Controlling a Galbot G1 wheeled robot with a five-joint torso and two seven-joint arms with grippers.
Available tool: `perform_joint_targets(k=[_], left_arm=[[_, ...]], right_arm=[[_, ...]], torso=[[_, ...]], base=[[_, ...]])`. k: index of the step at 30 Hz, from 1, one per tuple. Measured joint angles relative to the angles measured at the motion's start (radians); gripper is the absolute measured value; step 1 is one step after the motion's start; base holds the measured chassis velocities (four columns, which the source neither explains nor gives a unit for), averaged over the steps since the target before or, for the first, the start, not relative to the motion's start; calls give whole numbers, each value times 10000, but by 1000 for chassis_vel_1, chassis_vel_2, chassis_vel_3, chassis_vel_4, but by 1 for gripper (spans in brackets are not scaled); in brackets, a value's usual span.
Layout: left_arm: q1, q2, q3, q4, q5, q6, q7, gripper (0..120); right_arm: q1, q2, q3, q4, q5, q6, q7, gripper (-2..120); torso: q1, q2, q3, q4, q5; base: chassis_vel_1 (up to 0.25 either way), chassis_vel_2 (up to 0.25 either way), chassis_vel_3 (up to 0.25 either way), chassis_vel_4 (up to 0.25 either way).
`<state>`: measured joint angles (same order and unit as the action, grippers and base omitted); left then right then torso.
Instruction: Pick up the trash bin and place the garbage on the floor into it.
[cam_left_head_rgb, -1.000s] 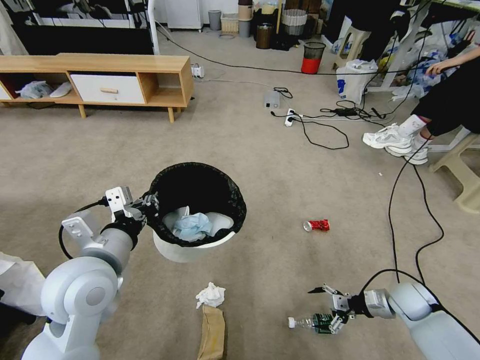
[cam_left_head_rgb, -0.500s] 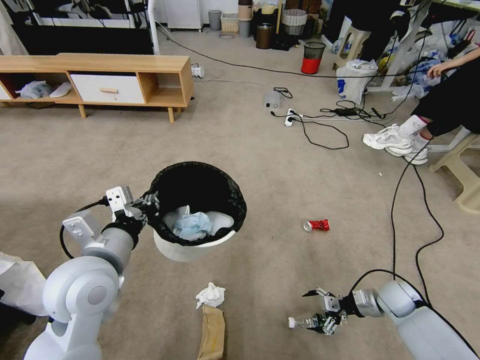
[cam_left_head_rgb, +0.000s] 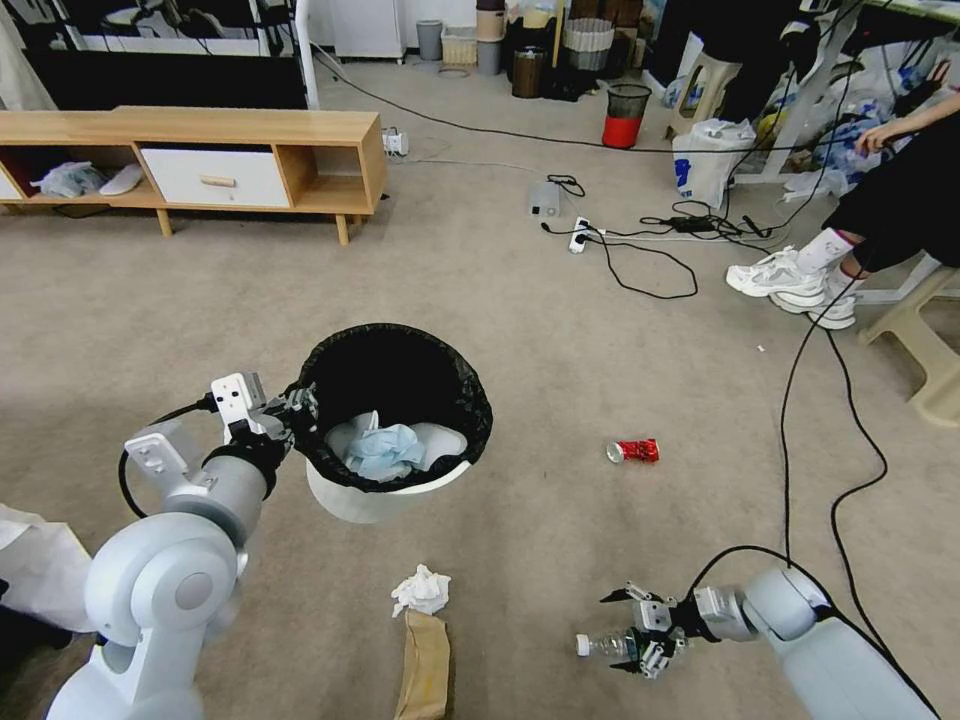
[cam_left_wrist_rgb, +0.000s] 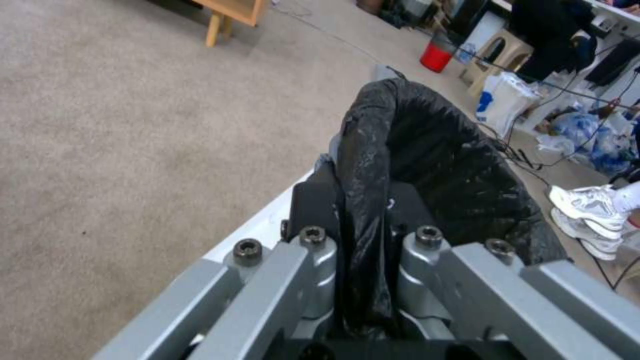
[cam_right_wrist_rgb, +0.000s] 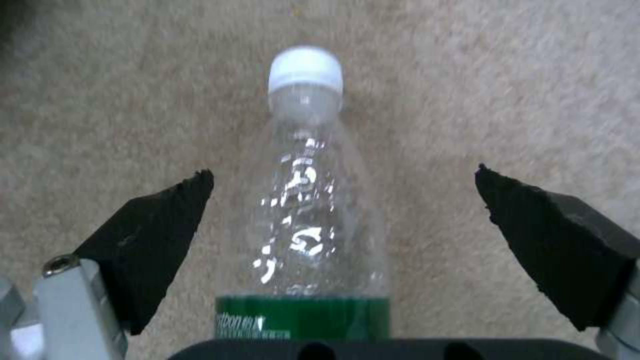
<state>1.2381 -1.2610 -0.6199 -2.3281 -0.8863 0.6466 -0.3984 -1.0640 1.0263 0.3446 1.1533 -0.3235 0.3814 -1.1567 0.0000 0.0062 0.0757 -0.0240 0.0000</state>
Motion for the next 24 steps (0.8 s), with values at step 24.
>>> perform_joint_targets(k=[24], left_arm=[[23, -57, 65, -11, 69, -29, 0, 7]], right_arm=[[370, 670, 449, -1156, -805, 262, 621, 100]], torso=[[0, 0, 0, 0, -1]], base=[[0, 0, 0, 0]])
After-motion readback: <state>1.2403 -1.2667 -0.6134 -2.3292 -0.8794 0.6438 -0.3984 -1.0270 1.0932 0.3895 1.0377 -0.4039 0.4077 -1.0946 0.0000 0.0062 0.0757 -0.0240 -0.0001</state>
